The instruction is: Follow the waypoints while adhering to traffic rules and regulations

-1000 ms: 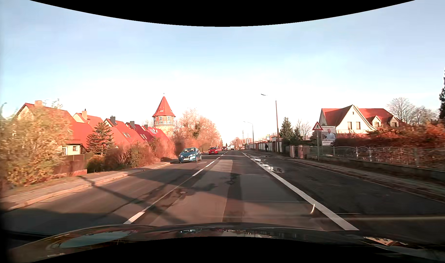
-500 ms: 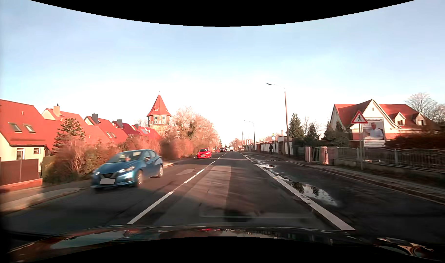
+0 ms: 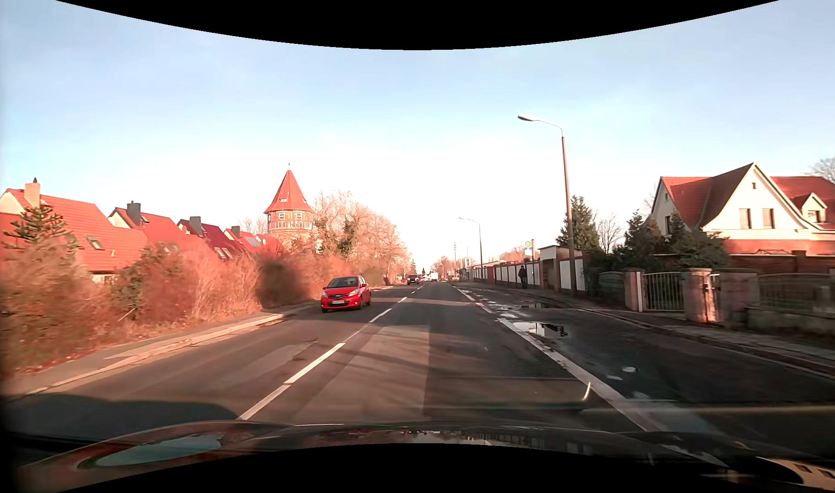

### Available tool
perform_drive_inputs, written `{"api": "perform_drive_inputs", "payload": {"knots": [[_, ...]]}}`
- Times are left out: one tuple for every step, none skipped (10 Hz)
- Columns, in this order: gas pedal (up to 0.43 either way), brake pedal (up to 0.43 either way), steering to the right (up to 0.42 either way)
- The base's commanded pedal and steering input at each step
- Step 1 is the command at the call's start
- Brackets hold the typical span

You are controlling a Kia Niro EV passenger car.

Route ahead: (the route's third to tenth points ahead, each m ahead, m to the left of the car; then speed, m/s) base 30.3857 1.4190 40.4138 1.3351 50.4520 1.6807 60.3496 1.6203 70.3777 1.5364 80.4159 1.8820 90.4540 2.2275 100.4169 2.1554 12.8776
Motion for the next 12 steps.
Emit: {"api": "perform_drive_inputs", "payload": {"knots": [[0.098, 0.000, -0.004], [0.098, 0.000, -0.004], [0.110, 0.000, -0.004], [0.110, 0.000, -0.004], [0.110, 0.000, -0.004], [0.110, 0.000, -0.004], [0.110, 0.000, -0.004], [0.110, 0.000, -0.004], [0.110, 0.000, -0.004], [0.110, 0.000, -0.004], [0.110, 0.000, -0.004], [0.110, 0.000, -0.004]]}}
